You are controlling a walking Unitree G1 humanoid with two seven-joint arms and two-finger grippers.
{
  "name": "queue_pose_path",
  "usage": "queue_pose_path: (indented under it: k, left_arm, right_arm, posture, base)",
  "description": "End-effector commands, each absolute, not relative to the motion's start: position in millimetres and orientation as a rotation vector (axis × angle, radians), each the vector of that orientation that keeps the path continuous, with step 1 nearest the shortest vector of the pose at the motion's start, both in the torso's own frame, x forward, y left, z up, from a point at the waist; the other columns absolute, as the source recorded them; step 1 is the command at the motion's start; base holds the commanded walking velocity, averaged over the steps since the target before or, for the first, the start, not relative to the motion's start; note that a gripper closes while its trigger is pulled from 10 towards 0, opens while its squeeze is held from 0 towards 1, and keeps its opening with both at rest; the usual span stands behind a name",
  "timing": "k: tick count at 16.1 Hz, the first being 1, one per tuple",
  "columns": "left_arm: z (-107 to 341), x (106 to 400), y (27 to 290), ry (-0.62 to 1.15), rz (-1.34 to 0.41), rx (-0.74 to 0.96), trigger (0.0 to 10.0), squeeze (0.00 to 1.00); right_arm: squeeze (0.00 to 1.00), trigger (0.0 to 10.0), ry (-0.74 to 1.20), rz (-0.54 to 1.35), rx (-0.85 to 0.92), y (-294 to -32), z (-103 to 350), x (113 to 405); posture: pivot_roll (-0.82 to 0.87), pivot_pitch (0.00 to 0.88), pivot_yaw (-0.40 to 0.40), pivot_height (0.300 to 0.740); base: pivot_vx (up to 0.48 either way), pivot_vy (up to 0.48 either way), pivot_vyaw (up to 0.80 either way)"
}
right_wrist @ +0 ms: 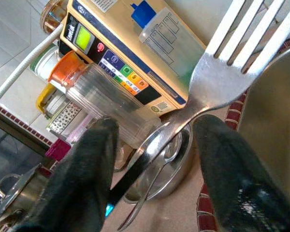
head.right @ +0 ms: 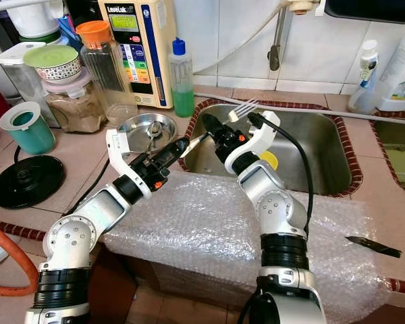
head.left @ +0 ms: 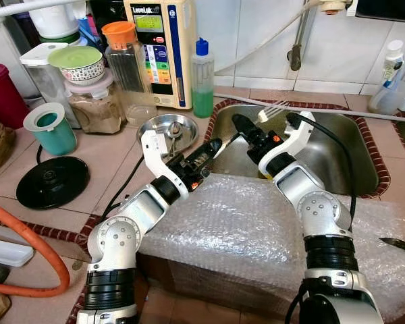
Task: Kitchen organization
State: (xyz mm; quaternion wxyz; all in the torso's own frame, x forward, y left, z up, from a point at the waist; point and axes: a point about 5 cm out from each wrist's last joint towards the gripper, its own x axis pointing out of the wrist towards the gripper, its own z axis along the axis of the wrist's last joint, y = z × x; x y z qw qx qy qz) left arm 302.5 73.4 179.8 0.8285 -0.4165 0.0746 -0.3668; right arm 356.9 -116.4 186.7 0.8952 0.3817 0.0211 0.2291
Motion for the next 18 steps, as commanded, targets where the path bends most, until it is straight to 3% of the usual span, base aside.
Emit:
queue_pose_path:
  k: [1,10,17,18]
  left_arm:
    - [187,301,73,0.133,-0.806,-0.881,0.0,0.00]
    - [179,303,68,0.162,-0.810,-0.867,0.0,0.00]
    - [168,306,65,0.202,-0.791,-0.861,0.0,0.00]
    - [168,307,65,0.204,-0.788,-0.853,2.1,0.00]
  right_arm:
    - [0.00,0.0,0.057,0.428,0.786,-122,184,360]
    - [0.00,0.0,0.045,0.448,0.975,-122,193,362]
    - [0.00,0.0,0.019,0.405,0.993,-127,196,363]
    - [0.00,0.0,0.019,0.370,0.973,-130,194,364]
  posture:
    - [0.01,0.000,0.067,0.740]
    - [0.00,0.000,0.075,0.740]
    - [0.00,0.000,0.081,0.740]
    - [0.00,0.000,0.087,0.740]
  base:
    - [0.000,0.000,0.00]
    - [0.000,0.000,0.00]
    - [0.000,0.000,0.00]
    - [0.000,0.000,0.00]
